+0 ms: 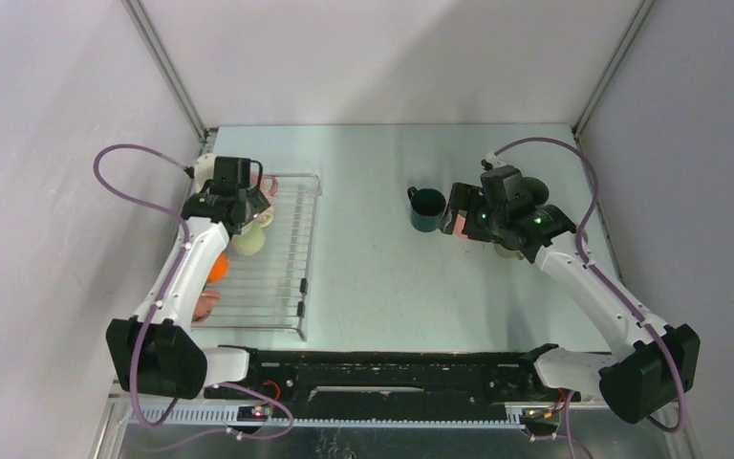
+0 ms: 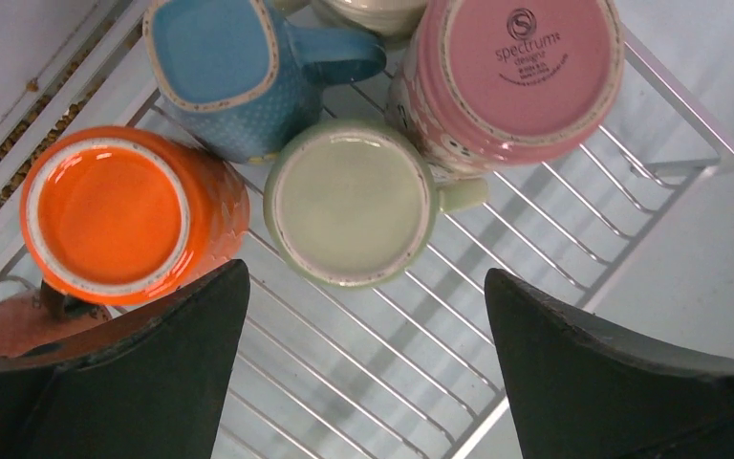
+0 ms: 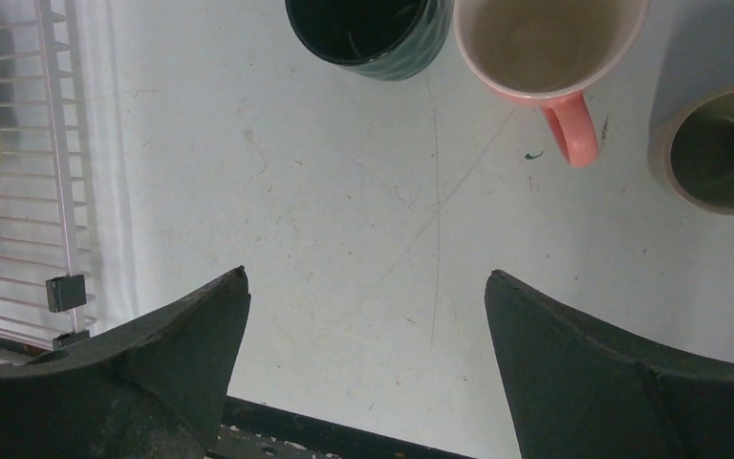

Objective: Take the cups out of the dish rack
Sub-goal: Unload the cup from the dish rack.

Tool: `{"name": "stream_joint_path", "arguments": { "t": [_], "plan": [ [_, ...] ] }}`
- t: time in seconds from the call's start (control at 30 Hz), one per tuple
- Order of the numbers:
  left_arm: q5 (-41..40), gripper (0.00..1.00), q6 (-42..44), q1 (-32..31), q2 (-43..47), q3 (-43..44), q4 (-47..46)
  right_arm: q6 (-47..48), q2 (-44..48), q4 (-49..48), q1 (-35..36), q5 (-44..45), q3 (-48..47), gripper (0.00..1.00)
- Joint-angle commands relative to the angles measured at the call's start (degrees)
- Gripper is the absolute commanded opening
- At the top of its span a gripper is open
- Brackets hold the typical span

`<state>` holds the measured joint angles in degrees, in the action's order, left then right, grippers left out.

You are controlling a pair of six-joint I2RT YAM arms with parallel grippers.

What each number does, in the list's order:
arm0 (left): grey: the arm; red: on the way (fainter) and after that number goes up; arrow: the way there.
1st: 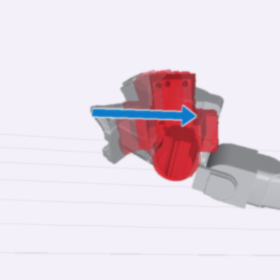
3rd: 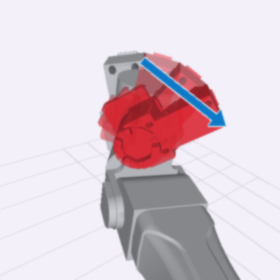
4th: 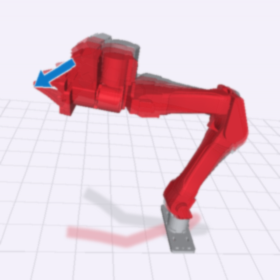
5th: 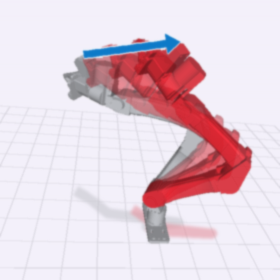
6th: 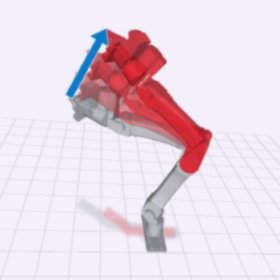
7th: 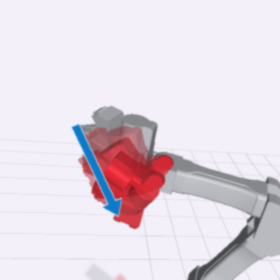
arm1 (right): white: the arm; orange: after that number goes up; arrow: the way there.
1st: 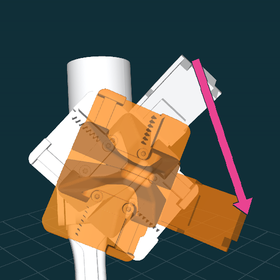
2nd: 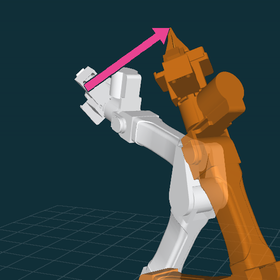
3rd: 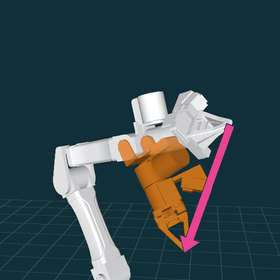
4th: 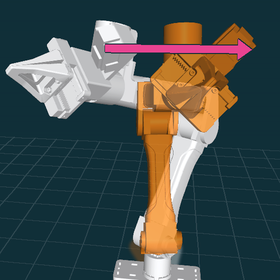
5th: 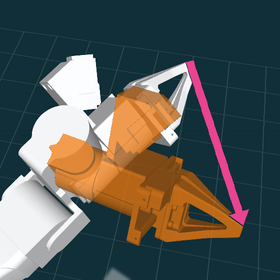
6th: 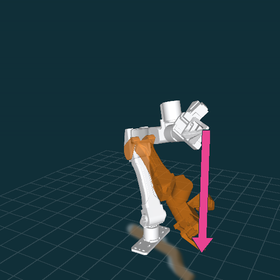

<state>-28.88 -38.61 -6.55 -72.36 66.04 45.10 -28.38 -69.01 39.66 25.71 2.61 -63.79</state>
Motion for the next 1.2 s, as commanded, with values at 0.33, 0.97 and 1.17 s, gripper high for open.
{"name": "stream_joint_path", "arguments": {
  "t": [0.33,0.97,1.17],
  "plan": [
    [2.04,1.0,7.16,4.19,-7.43,-3.64,-9.81,0.72,1.95,-2.61,1.31,-1.56,1.82,1.0],
    [3.13,1.0,8.39,4.96,-10.5,-7.8,-12.25,-0.48,2.72,-4.47,1.61,-2.0,4.7,0.99],
    [3.93,1.0,7.32,4.96,-8.36,-9.86,-12.73,-0.82,2.59,-5.4,2.03,-2.0,5.84,1.0]
  ]
}}
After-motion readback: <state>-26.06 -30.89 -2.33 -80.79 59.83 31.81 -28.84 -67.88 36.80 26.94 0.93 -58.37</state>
